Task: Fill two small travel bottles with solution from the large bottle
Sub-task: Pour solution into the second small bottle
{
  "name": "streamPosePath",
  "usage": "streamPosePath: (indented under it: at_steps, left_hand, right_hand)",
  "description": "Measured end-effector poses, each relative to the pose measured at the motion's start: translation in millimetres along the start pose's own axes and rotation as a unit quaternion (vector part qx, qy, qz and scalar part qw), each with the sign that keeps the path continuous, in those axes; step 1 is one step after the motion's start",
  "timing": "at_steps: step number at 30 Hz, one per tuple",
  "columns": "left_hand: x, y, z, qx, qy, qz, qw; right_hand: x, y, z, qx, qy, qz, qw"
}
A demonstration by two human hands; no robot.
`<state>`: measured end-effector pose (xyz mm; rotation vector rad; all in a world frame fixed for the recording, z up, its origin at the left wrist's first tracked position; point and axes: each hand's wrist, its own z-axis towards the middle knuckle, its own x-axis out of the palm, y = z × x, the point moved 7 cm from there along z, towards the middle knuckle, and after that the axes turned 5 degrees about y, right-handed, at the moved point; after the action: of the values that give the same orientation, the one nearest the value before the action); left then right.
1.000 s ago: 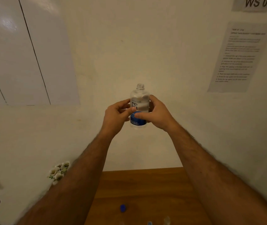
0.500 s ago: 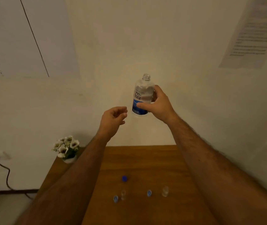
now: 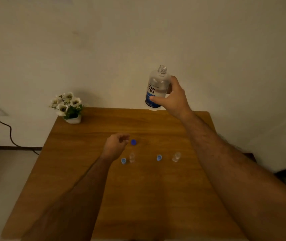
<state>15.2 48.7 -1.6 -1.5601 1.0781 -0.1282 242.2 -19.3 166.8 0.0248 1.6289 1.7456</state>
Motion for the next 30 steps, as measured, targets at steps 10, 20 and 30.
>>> streamPosePath:
  at_steps: [10,20,30]
  left_hand:
    - [43.6,57.7,-11.1,-0.048,0.026,0.077,0.996]
    - [59.8,78.9,3.3,-0.021,-0.007,0.143,0.989]
    - [66.0,70.8,16.6,0.020,-0.008,0.153,0.988]
  right_hand:
    - [27.4,-50.0,-22.8,0.029,0.002,-0.012,0.999]
    - [60.3,-92.7,-46.3,0.046,0.020,0.011,0.999]
    - [66.8,-112.8,-58.6,0.050,0.018,0.010,0.999]
